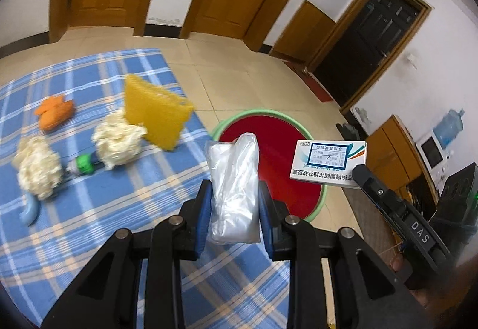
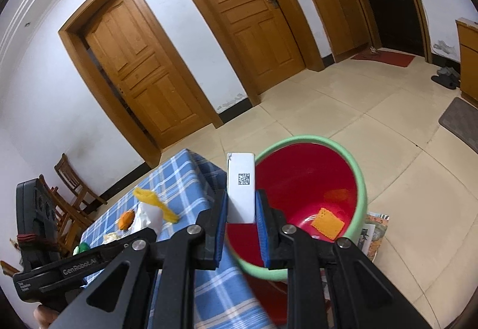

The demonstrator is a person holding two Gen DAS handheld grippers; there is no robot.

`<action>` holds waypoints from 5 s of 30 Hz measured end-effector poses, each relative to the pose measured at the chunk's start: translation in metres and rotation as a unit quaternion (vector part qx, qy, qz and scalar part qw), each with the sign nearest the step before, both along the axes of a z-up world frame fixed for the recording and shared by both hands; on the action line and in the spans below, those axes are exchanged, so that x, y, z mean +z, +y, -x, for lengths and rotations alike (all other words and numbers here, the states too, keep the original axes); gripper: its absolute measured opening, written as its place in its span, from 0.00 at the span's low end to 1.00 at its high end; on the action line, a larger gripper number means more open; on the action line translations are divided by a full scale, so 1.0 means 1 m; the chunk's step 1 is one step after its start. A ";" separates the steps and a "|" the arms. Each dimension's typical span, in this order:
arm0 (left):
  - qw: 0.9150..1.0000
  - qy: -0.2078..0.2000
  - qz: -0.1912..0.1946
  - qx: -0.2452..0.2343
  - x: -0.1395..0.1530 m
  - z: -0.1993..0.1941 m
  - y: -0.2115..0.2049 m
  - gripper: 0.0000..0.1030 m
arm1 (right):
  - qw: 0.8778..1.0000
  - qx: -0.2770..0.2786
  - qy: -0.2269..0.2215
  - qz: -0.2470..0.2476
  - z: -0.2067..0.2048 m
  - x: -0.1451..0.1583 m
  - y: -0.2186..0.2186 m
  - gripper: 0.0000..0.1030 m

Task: Collect trash
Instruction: 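Carry the plastic bag and carton over the red bin and open both grippers, then grasp the blue curved plastic piece with the left gripper while the right gripper grasps the yellow foam block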

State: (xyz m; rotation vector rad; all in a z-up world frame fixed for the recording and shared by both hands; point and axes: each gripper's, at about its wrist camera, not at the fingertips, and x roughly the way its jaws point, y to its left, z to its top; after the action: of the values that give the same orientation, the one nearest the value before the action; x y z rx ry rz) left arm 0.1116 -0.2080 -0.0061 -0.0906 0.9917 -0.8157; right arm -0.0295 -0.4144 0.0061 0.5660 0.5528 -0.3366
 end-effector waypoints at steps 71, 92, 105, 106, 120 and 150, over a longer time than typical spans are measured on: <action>0.989 -0.029 -0.076 0.127 -0.015 -0.011 0.058 0.39 | 0.999 -0.013 0.036 -0.038 -0.001 -0.026 -0.012 0.58; 0.961 -0.045 -0.153 0.226 -0.039 -0.035 0.140 0.39 | 0.998 0.009 0.050 -0.040 -0.013 -0.033 0.007 0.59; 0.957 -0.031 -0.175 0.229 -0.065 -0.056 0.147 0.39 | 0.997 0.019 0.065 -0.033 -0.019 -0.033 0.018 0.59; 0.958 -0.030 -0.174 0.228 -0.066 -0.058 0.147 0.39 | 0.997 0.020 0.065 -0.032 -0.020 -0.033 0.018 0.59; 0.957 -0.042 -0.187 0.219 -0.069 -0.071 0.145 0.39 | 0.995 0.064 0.078 -0.002 -0.056 -0.024 0.049 0.62; 0.964 -0.037 -0.040 0.260 -0.051 -0.072 0.207 0.11 | 0.985 0.150 0.080 0.011 -0.186 -0.053 0.104 0.57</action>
State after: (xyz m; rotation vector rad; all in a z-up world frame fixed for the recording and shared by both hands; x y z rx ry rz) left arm 0.1836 -0.0010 -0.0569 -0.2380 0.8742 -0.2947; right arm 0.1567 -0.3106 -0.0473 0.4273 0.7776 -0.1013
